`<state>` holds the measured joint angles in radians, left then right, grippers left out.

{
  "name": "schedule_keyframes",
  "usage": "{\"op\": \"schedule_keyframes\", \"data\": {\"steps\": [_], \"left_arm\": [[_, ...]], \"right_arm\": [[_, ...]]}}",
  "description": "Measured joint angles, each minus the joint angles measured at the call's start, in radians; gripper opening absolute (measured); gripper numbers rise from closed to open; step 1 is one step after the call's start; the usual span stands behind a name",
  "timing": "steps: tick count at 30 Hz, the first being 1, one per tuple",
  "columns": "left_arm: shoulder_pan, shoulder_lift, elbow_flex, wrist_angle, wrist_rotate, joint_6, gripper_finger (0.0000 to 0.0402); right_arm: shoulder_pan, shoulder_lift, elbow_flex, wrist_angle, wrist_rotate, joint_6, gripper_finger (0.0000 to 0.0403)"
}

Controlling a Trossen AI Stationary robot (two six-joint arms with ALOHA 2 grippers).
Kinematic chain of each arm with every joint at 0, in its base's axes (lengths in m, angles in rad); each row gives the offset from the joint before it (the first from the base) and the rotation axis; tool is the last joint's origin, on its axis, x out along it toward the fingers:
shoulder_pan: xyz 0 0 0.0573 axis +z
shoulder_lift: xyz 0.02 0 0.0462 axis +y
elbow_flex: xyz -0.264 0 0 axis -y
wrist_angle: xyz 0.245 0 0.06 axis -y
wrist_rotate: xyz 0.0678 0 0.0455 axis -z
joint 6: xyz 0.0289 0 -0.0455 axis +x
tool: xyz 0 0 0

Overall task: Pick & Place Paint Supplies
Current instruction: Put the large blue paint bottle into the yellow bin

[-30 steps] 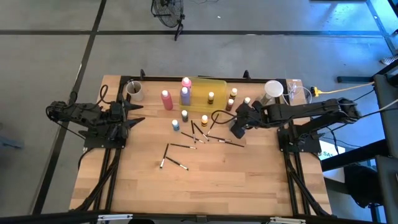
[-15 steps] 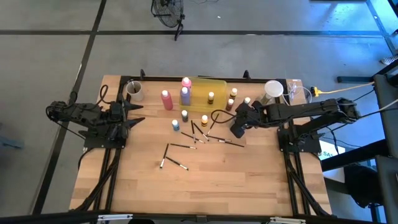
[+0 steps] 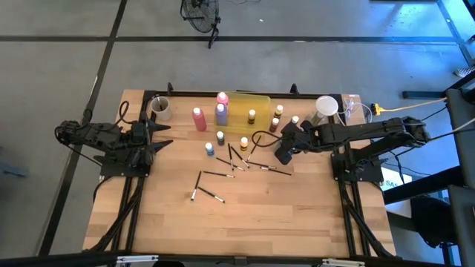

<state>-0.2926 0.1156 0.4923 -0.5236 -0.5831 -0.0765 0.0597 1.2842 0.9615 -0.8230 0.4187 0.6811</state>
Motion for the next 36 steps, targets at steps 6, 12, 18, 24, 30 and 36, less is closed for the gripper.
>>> {"op": "schedule_keyframes", "data": {"steps": [6, 12, 18, 24, 30, 36], "left_arm": [[0.0, 0.0, 0.0, 0.0, 0.0, 0.0, 0.0246], [0.0, 0.0, 0.0, 0.0, 0.0, 0.0, 0.0246], [0.0, 0.0, 0.0, 0.0, 0.0, 0.0, 0.0246], [0.0, 0.0, 0.0, 0.0, 0.0, 0.0, 0.0246], [0.0, 0.0, 0.0, 0.0, 0.0, 0.0, 0.0246], [0.0, 0.0, 0.0, -0.001, -0.005, -0.003, 0.0246]], "right_arm": [[0.0, 0.0, 0.0, -0.001, 0.0, 0.0, 0.0126], [0.0, 0.0, 0.0, -0.003, 0.0, 0.0, 0.0126], [0.0, 0.0, 0.0, -0.004, 0.0, -0.001, 0.012], [0.0, 0.0, 0.0, 0.001, -0.001, -0.038, 0.012], [0.0, 0.0, 0.003, 0.002, -0.01, -0.062, 0.012], [0.008, 0.001, 0.046, -0.015, -0.046, -0.099, 0.012]]}}
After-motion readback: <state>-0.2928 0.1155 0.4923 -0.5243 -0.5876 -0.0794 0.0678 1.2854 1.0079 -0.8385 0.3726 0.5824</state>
